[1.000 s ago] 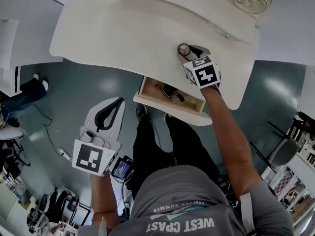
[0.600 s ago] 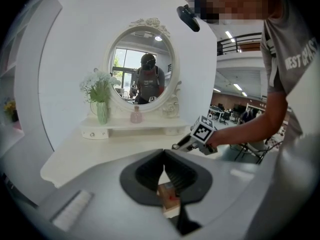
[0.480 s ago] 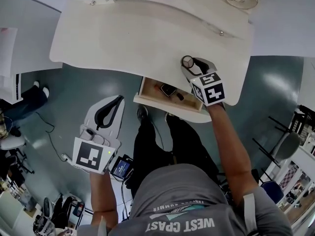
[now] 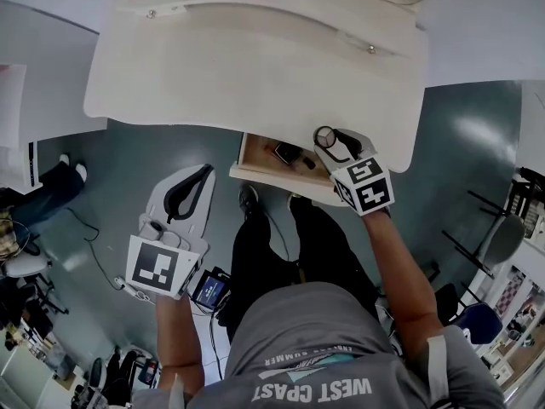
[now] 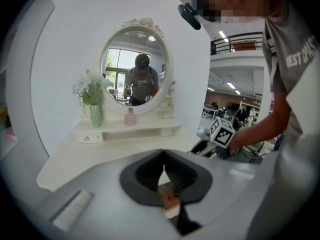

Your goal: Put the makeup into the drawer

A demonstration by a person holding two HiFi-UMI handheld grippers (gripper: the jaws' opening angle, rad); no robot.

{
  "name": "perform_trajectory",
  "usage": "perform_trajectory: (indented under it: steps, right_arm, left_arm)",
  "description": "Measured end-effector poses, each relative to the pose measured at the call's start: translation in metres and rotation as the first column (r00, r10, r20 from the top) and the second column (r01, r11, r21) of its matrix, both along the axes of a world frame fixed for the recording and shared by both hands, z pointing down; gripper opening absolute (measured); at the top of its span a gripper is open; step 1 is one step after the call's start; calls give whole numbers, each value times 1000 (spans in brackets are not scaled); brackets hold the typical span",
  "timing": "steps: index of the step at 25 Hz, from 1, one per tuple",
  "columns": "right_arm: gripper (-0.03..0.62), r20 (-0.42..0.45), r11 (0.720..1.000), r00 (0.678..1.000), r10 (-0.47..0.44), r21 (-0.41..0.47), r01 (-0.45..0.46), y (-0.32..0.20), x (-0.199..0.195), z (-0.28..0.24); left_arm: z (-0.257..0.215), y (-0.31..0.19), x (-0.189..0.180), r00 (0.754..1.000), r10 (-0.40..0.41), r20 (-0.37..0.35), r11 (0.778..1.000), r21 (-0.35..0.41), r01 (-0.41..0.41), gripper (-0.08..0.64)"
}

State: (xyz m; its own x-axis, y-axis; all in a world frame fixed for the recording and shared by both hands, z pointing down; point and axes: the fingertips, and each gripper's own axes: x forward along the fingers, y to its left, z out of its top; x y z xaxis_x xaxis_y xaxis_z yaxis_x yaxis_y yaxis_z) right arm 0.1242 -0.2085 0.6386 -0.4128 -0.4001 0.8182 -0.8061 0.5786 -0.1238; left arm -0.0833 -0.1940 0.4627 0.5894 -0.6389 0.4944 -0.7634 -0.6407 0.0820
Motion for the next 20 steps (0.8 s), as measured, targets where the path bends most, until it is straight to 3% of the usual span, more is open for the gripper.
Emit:
perform_trajectory:
  steps: [20]
  right_arm:
    - [213,-67,984,998,-9,-177,-3,82,14,57]
  left_arm:
    - [20,-3,1,999,48,3,998,-38,-48,3]
